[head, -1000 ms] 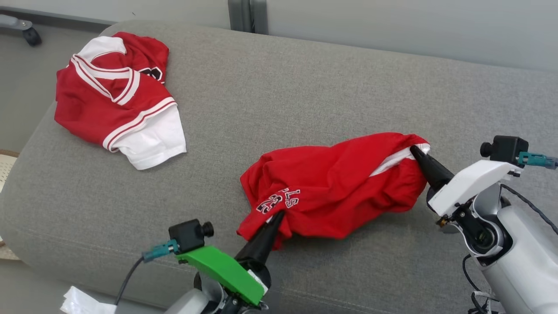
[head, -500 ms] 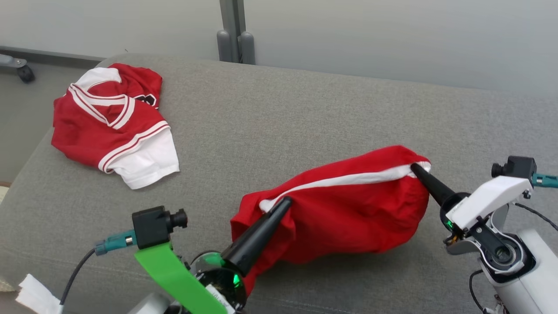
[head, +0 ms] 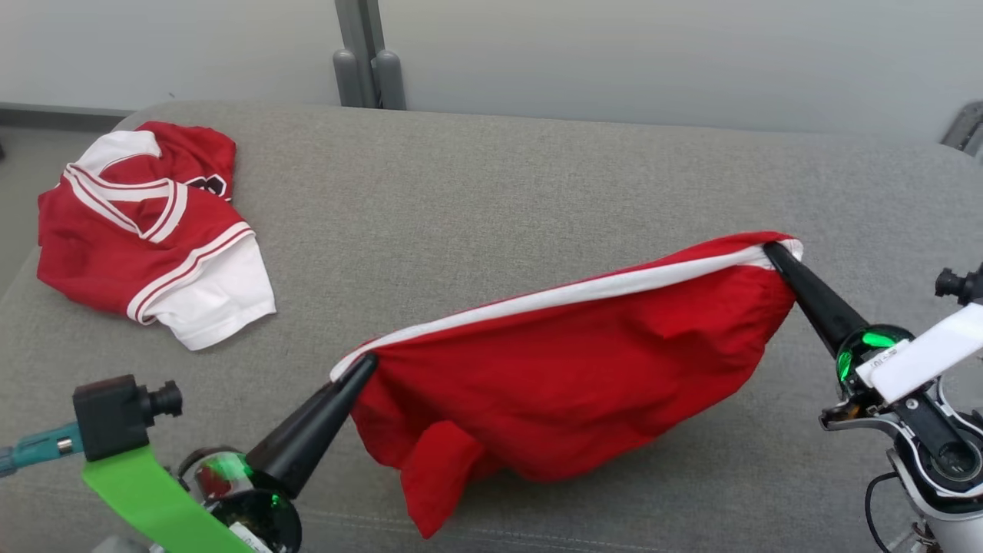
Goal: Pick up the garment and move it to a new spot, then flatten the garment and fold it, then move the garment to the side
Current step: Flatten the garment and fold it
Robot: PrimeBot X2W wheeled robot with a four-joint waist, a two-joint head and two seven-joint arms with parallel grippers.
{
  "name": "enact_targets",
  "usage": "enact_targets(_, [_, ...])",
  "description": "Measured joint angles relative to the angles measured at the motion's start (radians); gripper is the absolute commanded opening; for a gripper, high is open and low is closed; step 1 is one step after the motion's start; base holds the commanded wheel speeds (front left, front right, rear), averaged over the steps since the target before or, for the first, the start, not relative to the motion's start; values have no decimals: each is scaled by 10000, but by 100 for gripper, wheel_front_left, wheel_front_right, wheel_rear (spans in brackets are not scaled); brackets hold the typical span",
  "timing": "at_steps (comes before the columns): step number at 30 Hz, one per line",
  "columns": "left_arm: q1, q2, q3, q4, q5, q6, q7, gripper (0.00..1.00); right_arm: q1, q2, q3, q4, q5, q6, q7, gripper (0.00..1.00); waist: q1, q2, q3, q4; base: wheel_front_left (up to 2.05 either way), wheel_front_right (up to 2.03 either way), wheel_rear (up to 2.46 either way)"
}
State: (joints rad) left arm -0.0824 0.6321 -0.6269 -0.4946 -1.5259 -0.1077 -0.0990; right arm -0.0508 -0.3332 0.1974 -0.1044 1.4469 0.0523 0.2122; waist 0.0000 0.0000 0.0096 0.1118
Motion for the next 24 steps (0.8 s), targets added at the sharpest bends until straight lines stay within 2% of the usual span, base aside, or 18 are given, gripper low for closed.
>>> enact_targets(4, [1,531,330,-487,127,50,13,0,74,-268,-67,-1154,-10,56,15,0,0,0,3,-236,0,0,0])
enact_targets(6, [6,711,500,-796,132,128,12,0,240,-495,15,-1883,-44,180,136,0,0,0,-18,-355,0,0,0])
enact_targets(11, [406,1089,738,-1691,334,360,-88,0,1118,-928,374,-3822,-353,253,376,0,0,0,-60,-668,0,0,0])
enact_targets(18, [913,1572,1569,-3289,604,836,-604,0,2012,-1012,560,-6502,-288,259,539,0,0,0,83,-1139,0,0,0])
enact_targets(20, [911,1822,1829,-3595,708,974,-602,0,2037,-1043,378,-6828,-244,138,527,0,0,0,205,-1241,0,0,0])
enact_targets(24, [812,2268,2278,-4019,694,1227,-454,0,2048,-1156,-159,-6884,-163,-407,522,0,0,0,554,-1364,0,0,0])
